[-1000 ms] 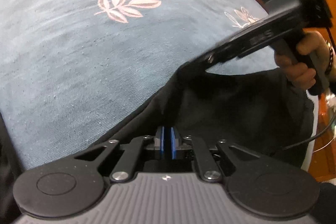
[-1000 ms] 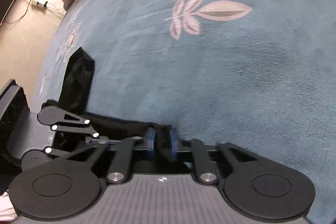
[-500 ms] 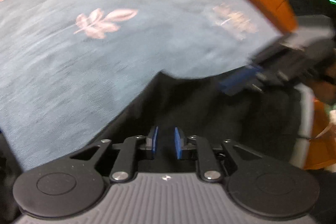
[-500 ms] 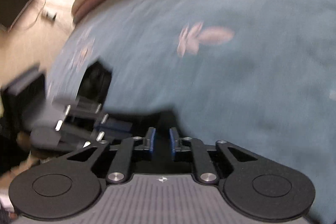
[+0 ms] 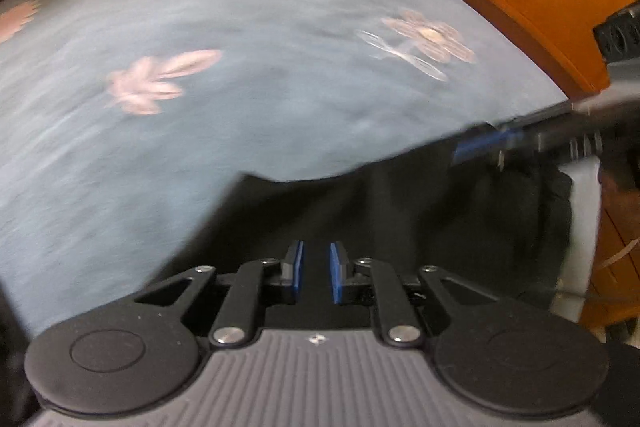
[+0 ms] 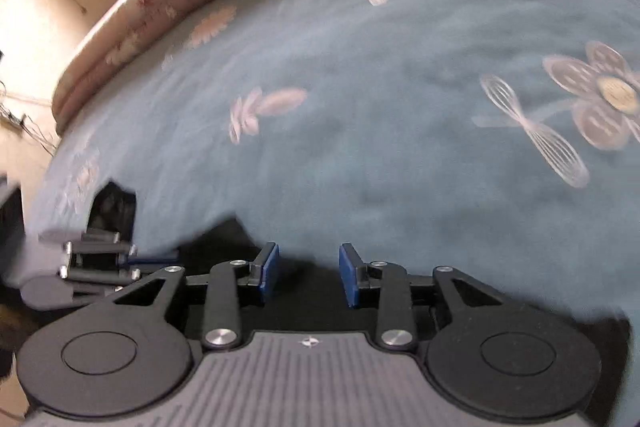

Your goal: Fold clothes

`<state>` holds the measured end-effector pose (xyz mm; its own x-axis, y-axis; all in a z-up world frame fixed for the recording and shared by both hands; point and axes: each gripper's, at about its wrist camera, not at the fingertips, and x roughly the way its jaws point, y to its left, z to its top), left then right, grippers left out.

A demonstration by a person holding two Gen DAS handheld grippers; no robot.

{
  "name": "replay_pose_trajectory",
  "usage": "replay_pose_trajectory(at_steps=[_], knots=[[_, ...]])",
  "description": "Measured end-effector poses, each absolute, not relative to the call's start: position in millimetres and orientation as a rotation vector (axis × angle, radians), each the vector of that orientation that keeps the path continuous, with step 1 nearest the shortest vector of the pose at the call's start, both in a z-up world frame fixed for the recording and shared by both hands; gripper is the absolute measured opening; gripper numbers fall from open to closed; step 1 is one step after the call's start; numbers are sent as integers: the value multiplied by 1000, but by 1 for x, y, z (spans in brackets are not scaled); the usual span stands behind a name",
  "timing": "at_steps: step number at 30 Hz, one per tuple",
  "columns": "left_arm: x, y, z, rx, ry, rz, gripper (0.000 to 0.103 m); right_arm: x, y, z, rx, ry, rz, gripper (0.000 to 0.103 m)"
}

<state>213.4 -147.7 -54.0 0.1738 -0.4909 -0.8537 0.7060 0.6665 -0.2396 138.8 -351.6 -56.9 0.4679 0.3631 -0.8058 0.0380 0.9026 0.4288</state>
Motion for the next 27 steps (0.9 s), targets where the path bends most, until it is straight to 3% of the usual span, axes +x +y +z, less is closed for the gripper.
replay_pose_trajectory(at_steps=[11, 18, 21, 24, 25, 27], knots=[[206, -194, -81, 312, 1096, -836, 18, 80, -346, -95, 318, 1128, 186, 41], [202, -212, -59, 375, 1134, -850, 15, 37, -373, -89, 347, 1213, 115, 41], [192, -233, -52, 376, 1108, -942, 24, 32, -383, -83, 330, 1192, 84, 48], [190, -250, -64, 443, 1100, -926, 25, 26, -393, -76, 314, 1171, 53, 48], [192, -254, -72, 474, 1108, -897, 30, 23, -397, -79, 298, 1181, 38, 44], [199, -252, -74, 458, 1119, -886, 29, 14, -405, -83, 302, 1192, 35, 36]])
